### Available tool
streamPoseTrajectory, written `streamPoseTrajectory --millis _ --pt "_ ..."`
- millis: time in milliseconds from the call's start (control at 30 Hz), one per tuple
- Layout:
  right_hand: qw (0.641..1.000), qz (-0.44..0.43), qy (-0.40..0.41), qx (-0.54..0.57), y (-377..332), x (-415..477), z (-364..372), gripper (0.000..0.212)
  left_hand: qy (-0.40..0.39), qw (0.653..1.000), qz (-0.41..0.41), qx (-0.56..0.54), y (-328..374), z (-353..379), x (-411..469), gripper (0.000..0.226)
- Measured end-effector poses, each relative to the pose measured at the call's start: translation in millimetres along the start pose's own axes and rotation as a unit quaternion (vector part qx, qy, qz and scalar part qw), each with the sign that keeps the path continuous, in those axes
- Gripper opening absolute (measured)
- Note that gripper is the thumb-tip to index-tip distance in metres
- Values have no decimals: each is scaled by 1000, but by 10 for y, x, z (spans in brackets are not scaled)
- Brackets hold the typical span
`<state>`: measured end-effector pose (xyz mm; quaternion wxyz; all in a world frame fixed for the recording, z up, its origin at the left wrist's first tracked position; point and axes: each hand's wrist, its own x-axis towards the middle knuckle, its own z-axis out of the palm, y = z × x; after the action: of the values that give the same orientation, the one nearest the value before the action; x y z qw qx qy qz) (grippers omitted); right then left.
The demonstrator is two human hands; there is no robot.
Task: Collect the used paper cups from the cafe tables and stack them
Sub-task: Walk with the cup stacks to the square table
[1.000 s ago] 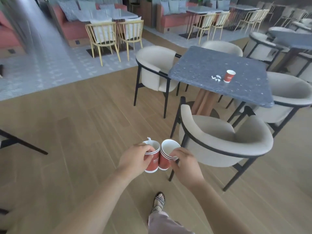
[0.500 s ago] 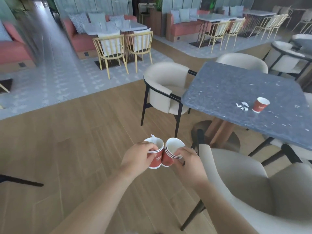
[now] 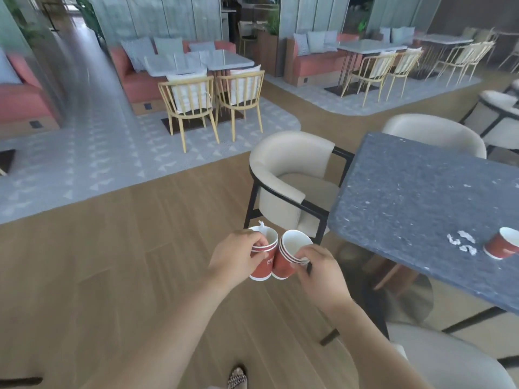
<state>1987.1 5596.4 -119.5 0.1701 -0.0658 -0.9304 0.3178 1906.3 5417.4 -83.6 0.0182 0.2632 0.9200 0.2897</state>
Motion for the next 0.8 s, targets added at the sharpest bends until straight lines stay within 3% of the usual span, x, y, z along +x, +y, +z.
streamPoseTrajectory --millis 333,567,800 --pt "992 114 53 -9 549 1027 -16 7 -74 994 84 -17 -39 290 1657 9" --pt "969 215 119 -21 1289 1239 -549 24 -150 973 175 -13 662 991 2536 15" --pt "935 307 163 -70 2267 1395 -1190 11 -222 937 269 -7 1563 1832 3397 18"
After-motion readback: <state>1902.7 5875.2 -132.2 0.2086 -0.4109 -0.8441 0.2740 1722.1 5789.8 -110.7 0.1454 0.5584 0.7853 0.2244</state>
